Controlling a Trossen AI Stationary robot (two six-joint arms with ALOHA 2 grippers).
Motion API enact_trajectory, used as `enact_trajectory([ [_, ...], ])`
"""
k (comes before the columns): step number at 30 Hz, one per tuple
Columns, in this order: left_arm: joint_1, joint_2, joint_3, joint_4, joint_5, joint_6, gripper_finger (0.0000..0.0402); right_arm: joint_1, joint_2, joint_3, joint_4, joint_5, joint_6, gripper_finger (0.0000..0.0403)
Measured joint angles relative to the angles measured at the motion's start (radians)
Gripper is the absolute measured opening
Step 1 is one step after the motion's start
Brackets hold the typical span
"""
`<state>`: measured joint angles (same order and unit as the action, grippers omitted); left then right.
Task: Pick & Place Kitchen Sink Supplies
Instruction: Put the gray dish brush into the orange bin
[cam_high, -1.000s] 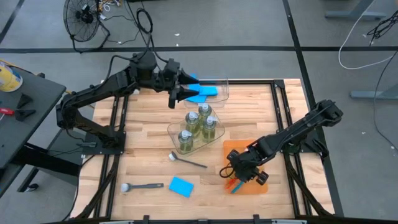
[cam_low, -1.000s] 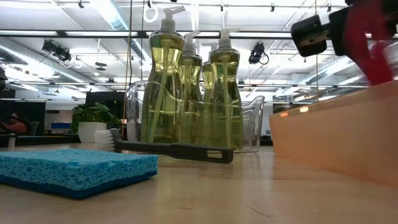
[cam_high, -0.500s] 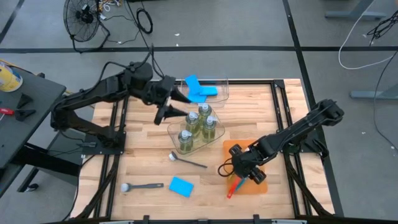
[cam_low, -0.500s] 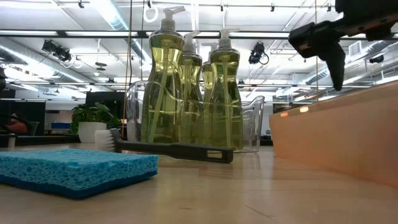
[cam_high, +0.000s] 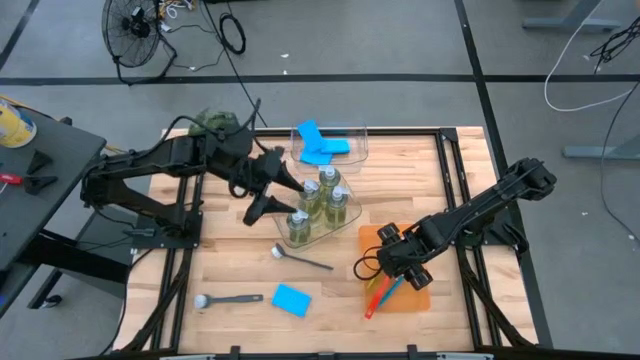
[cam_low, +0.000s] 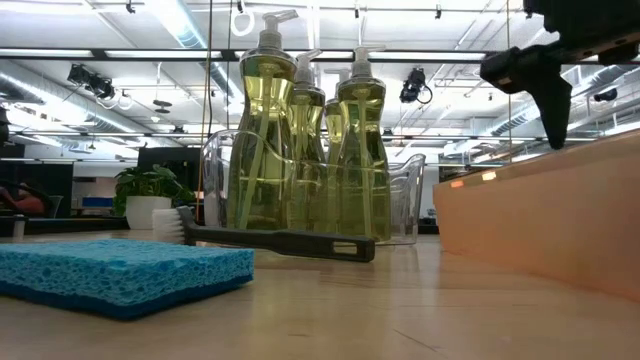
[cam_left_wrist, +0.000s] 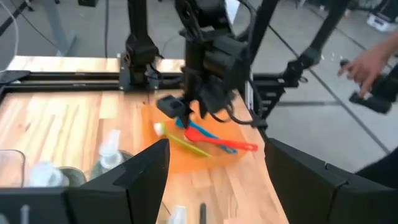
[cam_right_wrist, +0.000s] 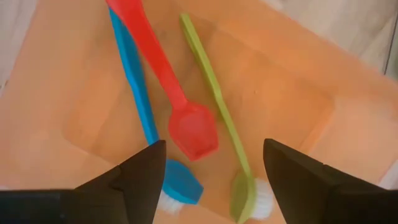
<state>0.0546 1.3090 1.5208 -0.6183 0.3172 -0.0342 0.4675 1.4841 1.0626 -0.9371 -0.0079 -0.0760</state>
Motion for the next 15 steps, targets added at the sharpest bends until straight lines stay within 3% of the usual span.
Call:
enact_trajectory([
  [15,-0.239,0.063,0.0,-0.097,-0.007,0.132,0.0268,0.0,0.0,0.0,-0.016,0.034,0.213,0.0267],
])
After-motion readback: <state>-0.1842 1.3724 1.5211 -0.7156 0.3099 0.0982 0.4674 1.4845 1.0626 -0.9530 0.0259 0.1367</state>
